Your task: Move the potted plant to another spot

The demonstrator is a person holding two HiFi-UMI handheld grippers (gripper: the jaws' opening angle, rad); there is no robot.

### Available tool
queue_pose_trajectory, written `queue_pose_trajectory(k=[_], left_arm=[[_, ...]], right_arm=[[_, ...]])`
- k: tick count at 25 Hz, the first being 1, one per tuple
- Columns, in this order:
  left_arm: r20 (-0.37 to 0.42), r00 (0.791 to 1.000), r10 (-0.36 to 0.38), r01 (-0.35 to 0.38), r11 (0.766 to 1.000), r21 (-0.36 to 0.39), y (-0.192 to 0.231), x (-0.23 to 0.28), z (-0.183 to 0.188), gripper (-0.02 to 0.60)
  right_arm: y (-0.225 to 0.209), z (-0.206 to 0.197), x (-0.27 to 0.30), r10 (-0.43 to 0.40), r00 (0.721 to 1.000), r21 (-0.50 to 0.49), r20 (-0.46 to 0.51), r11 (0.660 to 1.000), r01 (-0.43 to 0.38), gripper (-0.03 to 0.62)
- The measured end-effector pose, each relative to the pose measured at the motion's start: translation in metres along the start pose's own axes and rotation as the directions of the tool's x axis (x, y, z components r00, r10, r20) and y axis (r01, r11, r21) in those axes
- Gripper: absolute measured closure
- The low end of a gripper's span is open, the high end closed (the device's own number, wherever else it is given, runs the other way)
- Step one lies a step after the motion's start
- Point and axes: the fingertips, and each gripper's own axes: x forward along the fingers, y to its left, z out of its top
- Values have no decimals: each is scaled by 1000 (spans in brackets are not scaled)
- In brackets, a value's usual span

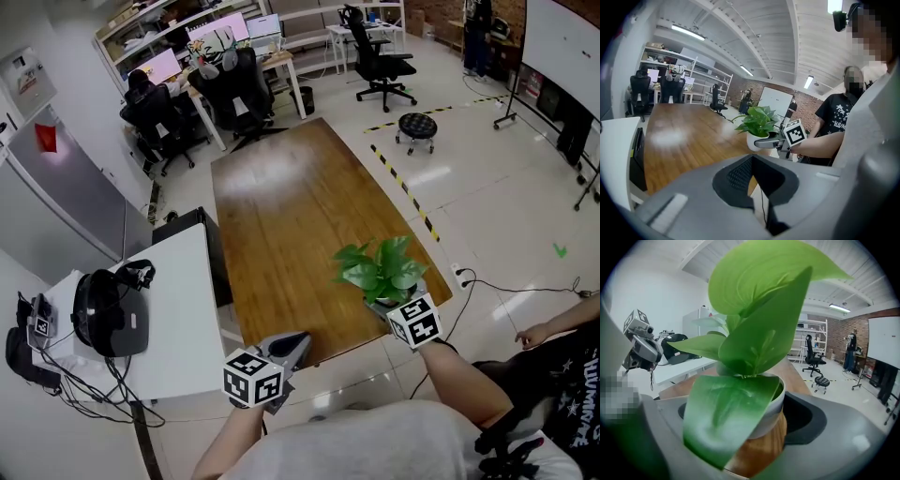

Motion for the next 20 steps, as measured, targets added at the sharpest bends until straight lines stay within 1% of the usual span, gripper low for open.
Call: queue_pose_trajectory(k=[5, 11, 14, 20], left_arm=[[-10, 1000, 5, -5, 1000, -4, 4, 4, -1, 588], [-17, 1000, 12, -12, 1000, -4, 9, 6, -5, 588], [-17, 1000, 19, -19, 1000, -9, 13, 6, -6, 588], [-20, 999, 31, -31, 999, -15, 21, 3, -9, 588]], right_arm=[[-24, -14, 2, -41, 999, 34, -12, 999, 41, 143], [-42, -29, 5, -78, 997, 54, -20, 995, 79, 143], [-47, -35, 9, -86, 996, 45, -24, 995, 87, 143], [-53, -44, 11, -99, 995, 63, -8, 993, 99, 141]])
